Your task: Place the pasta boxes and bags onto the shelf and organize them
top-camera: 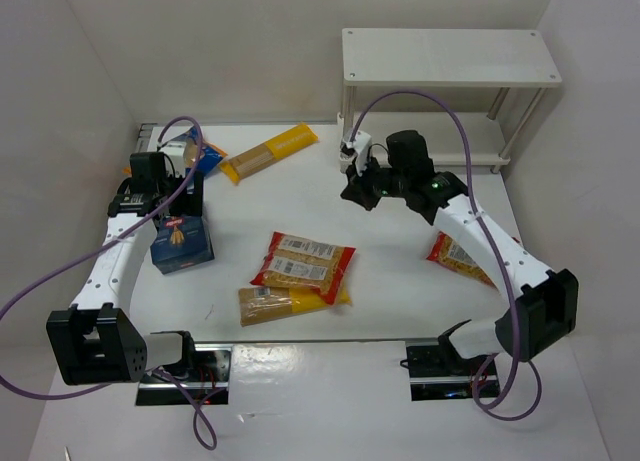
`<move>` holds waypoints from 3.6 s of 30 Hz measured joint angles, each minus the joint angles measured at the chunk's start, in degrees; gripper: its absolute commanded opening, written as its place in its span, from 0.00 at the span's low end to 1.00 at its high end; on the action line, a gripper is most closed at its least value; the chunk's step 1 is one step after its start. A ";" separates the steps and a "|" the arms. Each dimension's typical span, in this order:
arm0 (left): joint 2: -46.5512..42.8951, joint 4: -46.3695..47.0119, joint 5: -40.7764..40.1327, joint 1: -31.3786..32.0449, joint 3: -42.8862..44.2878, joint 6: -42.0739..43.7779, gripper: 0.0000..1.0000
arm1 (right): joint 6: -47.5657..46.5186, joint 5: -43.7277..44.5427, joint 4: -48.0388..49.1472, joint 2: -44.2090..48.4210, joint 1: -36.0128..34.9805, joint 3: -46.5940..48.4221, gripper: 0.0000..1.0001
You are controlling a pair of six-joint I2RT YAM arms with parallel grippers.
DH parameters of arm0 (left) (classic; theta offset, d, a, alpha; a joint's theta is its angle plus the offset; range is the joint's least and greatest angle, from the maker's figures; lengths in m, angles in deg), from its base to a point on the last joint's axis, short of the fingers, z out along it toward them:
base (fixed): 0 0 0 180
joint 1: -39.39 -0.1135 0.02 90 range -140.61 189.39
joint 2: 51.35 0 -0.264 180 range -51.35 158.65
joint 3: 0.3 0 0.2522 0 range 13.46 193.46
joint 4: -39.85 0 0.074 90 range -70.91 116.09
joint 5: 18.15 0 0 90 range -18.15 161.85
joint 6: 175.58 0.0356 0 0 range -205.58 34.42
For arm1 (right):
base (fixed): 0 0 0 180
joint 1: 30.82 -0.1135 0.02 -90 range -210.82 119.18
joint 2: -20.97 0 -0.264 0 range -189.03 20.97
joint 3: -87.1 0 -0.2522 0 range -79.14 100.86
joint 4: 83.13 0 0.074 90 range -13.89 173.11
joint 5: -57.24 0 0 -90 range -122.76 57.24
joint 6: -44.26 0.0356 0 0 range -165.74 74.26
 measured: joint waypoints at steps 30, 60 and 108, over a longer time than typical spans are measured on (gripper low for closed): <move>0.55 0.02 -0.46 0.00 -0.42 1.53 1.00 | -9.84 22.71 -2.12 -6.01 -33.73 -12.83 1.00; 1.05 0.02 -0.42 0.00 -0.63 1.70 1.00 | -10.21 37.48 8.52 -21.11 -32.92 -9.33 1.00; 0.83 0.02 0.02 0.00 -0.63 1.70 1.00 | -0.48 -0.17 -3.28 -12.26 4.57 0.46 0.00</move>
